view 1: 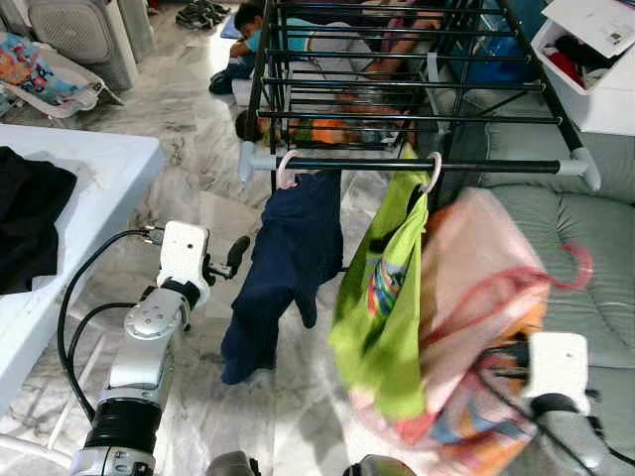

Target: Hang hanger

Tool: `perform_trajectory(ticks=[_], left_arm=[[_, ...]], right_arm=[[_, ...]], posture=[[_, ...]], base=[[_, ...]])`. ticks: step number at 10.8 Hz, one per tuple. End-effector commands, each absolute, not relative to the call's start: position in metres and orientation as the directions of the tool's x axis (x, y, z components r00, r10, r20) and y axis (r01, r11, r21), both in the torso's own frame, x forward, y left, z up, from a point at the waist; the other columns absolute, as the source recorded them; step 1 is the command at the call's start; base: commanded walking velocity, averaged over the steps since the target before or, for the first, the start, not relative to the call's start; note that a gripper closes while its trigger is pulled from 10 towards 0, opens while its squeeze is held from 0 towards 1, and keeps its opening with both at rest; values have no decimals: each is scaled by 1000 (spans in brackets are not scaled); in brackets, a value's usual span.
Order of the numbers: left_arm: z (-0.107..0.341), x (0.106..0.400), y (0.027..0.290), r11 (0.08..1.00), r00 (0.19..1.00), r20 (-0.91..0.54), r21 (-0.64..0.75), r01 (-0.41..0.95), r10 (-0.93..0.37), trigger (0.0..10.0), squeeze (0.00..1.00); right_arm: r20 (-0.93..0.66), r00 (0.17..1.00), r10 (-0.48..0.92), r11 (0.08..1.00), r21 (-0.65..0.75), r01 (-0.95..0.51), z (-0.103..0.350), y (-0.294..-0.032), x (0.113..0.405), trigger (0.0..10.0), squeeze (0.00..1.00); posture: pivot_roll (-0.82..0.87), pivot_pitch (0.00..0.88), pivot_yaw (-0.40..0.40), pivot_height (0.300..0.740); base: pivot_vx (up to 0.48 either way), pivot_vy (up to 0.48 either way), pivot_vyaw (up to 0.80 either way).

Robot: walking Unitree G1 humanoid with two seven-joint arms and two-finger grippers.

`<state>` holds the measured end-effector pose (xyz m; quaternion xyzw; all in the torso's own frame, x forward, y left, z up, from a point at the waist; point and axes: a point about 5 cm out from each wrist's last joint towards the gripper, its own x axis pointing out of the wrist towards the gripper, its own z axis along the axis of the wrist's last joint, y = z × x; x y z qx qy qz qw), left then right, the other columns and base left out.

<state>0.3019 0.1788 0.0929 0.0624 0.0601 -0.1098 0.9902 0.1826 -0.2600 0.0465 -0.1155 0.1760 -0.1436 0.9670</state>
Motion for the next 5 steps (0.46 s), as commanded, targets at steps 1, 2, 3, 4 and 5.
perform_trajectory(ticks=[1,2,3,4,5], left_arm=[[92,302,179,962,963,-142,121,247,-229,10000,0],[93,301,176,957,959,-137,117,264,-248,10000,0],[93,300,176,957,958,-136,114,268,-252,10000,0],[94,300,176,955,956,-134,112,275,-260,10000,0],[94,299,176,955,956,-131,111,277,-262,10000,0]], right_arm=[[-296,885,-358,918,-283,276,49,-267,195,10000,0],[-299,874,-384,908,-295,298,51,-272,213,10000,0],[-305,871,-386,908,-290,301,52,-273,226,10000,0],[-288,875,-389,909,-274,314,61,-278,252,10000,0],[-282,879,-385,911,-270,312,66,-281,263,10000,0]], posture=[[-78,49,-23,740],[-78,49,-23,740],[-78,49,-23,740],[-59,44,-23,740],[-59,44,-23,740]], base=[[0,0,0],[0,0,0],[0,0,0],[0,0,0],[0,0,0]])
